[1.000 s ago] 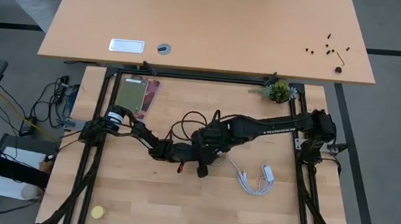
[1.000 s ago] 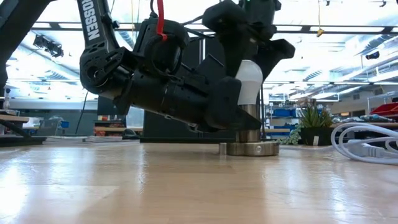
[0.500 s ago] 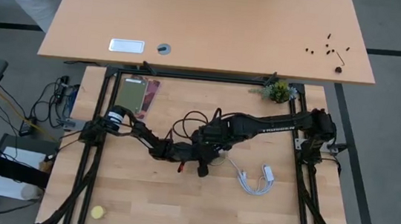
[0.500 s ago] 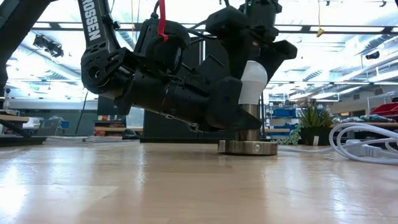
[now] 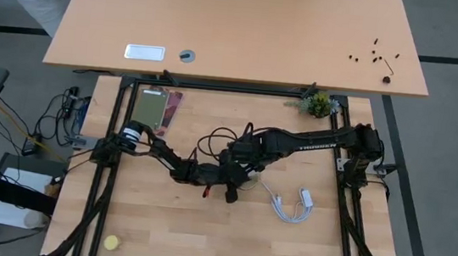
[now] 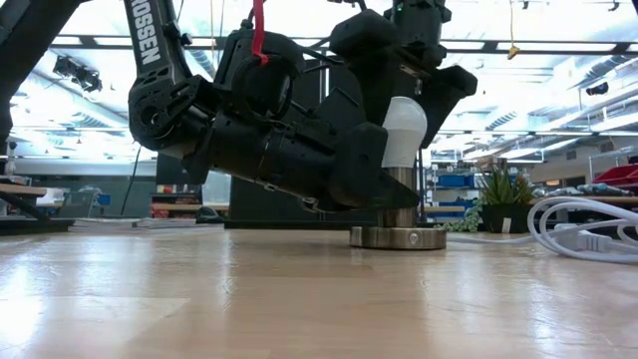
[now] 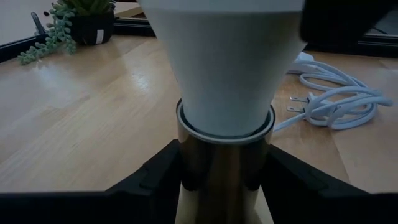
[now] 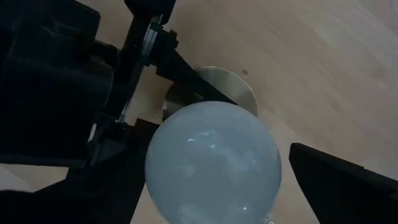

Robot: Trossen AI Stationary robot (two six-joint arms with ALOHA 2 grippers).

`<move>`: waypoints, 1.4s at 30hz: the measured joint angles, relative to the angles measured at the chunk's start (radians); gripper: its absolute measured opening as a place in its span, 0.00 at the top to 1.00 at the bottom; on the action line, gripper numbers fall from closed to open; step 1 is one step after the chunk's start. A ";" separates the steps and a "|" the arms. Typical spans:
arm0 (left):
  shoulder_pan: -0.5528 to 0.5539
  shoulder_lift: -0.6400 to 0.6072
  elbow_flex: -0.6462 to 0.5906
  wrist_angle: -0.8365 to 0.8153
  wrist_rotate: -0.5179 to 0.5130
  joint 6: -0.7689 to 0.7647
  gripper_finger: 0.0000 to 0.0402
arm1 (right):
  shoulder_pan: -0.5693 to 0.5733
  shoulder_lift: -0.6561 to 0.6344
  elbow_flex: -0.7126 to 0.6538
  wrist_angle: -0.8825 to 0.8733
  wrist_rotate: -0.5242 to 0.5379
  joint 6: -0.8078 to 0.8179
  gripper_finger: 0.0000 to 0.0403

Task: Screw lightbulb
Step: Remove the white lightbulb from the desk lamp

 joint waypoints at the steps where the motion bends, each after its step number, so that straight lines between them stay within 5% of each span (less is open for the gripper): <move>1: 0.000 0.000 0.000 0.000 0.000 0.000 0.53 | 0.000 0.000 0.000 0.001 -0.001 0.010 0.03; 18: 0.000 0.000 0.000 -0.010 0.000 0.004 0.53 | 0.003 0.002 -0.087 0.136 0.009 -0.017 0.07; 25: 0.000 -0.002 -0.001 -0.014 0.000 0.004 0.53 | 0.015 0.001 -0.089 0.157 0.007 -0.214 0.08; 32: 0.000 -0.002 -0.001 -0.015 0.000 0.004 0.53 | 0.002 0.001 -0.089 0.149 0.004 -0.212 0.08; 42: 0.000 -0.002 -0.001 -0.016 0.000 0.005 0.53 | -0.002 0.001 -0.089 0.150 -0.003 -0.180 0.33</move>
